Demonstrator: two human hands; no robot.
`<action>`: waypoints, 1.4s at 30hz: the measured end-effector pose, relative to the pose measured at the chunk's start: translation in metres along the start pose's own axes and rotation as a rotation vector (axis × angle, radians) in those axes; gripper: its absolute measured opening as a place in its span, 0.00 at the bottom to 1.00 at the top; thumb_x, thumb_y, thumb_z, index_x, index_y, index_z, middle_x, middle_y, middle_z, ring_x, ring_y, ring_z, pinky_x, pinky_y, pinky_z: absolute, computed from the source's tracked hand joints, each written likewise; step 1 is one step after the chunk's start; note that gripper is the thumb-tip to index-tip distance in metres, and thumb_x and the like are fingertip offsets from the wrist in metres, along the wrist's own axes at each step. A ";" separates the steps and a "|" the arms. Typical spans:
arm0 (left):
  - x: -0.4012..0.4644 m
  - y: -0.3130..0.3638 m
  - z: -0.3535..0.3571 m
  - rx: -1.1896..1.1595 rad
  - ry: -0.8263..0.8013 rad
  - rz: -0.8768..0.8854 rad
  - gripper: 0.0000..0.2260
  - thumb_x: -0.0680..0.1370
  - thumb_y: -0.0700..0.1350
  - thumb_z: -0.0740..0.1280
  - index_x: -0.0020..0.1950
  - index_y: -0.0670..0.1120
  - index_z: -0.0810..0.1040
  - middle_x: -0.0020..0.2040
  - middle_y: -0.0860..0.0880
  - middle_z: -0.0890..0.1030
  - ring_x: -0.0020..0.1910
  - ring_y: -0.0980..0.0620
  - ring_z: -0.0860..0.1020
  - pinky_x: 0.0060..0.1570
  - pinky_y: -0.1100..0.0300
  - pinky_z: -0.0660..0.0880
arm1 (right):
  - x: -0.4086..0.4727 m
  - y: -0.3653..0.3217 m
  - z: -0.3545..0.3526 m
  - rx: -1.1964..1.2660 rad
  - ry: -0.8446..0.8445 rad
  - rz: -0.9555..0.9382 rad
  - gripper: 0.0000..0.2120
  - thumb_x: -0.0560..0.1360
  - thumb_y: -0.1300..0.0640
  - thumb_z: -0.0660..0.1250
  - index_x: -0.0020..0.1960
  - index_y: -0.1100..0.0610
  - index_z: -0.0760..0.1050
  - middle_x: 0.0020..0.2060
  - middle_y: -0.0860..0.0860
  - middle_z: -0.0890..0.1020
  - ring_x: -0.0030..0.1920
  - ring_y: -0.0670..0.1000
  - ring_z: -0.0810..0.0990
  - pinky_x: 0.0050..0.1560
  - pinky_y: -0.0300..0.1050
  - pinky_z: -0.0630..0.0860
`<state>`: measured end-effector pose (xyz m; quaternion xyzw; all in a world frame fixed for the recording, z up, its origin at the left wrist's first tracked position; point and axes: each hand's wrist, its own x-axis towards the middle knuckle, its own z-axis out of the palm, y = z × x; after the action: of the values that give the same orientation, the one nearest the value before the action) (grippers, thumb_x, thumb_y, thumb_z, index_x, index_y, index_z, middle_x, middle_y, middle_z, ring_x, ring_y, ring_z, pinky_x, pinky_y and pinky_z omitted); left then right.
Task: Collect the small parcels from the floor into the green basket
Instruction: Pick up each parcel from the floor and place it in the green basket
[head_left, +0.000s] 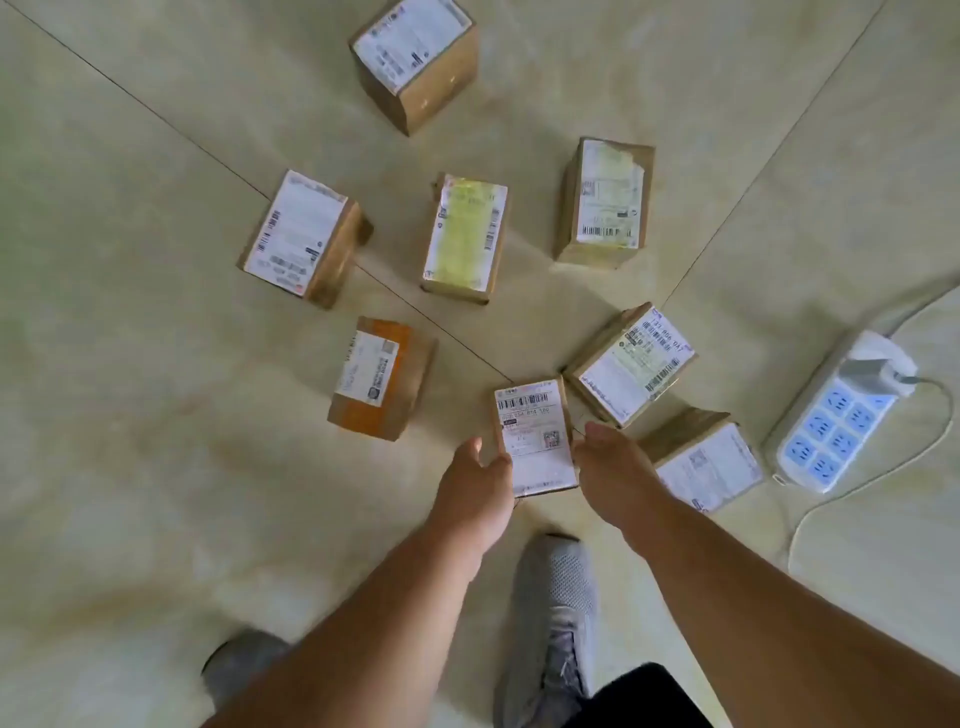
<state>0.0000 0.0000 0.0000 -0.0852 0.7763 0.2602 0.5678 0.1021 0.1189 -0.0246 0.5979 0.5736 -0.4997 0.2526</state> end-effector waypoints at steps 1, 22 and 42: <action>0.011 -0.001 0.006 0.002 -0.002 0.017 0.23 0.83 0.48 0.59 0.79 0.48 0.65 0.77 0.47 0.71 0.71 0.47 0.73 0.58 0.62 0.67 | 0.006 -0.001 0.005 0.041 -0.014 0.002 0.07 0.77 0.56 0.56 0.43 0.48 0.71 0.38 0.45 0.74 0.36 0.46 0.71 0.37 0.45 0.69; -0.251 0.073 -0.198 -0.208 0.044 0.115 0.17 0.76 0.40 0.60 0.59 0.55 0.80 0.53 0.58 0.85 0.51 0.55 0.82 0.43 0.62 0.74 | -0.293 -0.217 -0.025 -0.180 -0.151 -0.199 0.20 0.81 0.62 0.52 0.61 0.50 0.80 0.54 0.51 0.85 0.49 0.50 0.80 0.39 0.39 0.72; -0.500 0.012 -0.558 -0.640 0.278 0.276 0.18 0.79 0.39 0.59 0.61 0.55 0.82 0.56 0.57 0.86 0.55 0.54 0.83 0.49 0.61 0.74 | -0.618 -0.470 0.159 -0.343 -0.341 -0.574 0.20 0.77 0.63 0.57 0.53 0.43 0.82 0.52 0.47 0.88 0.50 0.47 0.85 0.47 0.37 0.81</action>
<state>-0.3022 -0.3511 0.5890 -0.1873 0.7296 0.5498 0.3610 -0.2908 -0.1874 0.5919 0.2698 0.7431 -0.5391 0.2905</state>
